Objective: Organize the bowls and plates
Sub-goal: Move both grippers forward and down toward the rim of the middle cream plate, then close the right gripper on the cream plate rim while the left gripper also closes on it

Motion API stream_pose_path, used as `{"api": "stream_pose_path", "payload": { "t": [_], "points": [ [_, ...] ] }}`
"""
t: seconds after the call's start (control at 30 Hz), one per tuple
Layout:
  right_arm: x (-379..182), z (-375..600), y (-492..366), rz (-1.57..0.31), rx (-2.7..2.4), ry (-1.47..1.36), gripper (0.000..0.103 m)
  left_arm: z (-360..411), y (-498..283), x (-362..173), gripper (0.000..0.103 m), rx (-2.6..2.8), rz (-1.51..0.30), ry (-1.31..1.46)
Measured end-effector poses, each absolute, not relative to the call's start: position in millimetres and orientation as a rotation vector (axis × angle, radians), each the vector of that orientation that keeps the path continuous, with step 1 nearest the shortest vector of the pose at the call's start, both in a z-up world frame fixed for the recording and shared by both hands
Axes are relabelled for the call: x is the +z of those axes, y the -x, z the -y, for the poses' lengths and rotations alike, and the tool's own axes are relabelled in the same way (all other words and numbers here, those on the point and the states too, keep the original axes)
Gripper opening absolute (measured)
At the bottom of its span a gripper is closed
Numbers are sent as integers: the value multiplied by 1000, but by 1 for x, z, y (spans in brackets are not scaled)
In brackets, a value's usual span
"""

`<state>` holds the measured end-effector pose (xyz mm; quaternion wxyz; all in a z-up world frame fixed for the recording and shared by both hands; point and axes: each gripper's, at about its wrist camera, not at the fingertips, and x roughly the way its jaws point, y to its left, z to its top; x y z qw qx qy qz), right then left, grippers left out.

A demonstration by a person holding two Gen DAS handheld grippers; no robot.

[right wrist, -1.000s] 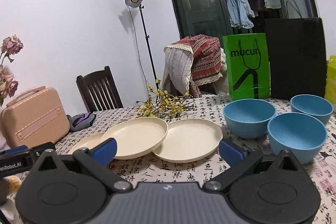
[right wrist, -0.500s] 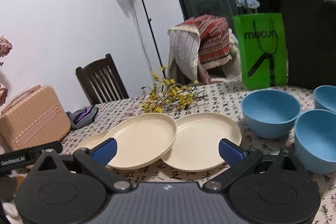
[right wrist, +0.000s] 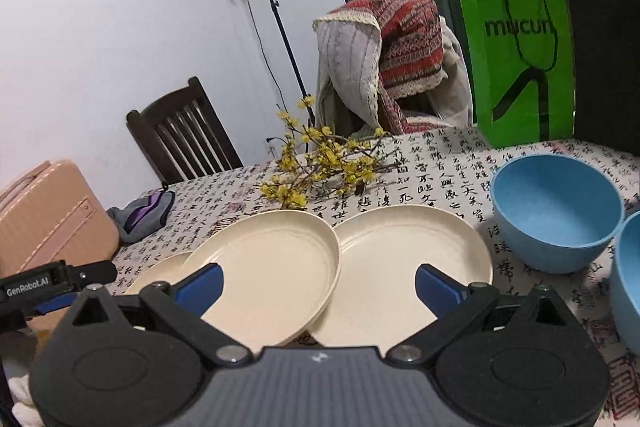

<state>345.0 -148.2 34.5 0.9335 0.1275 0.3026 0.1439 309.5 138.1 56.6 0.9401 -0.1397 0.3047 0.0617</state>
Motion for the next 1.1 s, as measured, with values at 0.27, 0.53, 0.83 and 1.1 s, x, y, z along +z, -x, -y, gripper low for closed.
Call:
{"api": "stream_pose_path", "payload": {
  "t": [0.27, 0.53, 0.83, 1.1],
  "points": [
    [12, 143, -397, -691, 300, -347, 93, -142, -349, 39, 103, 157, -655, 332],
    [-22, 144, -428, -720, 309, -439, 77, -156, -370, 7, 103, 165, -672, 407],
    [-46, 148, -441, -733, 349, -476, 58, -155, -378, -13, 83, 135, -699, 438],
    [-50, 143, -440, -723, 393, -475, 37, -155, -380, -22, 59, 110, -712, 462]
  ]
}}
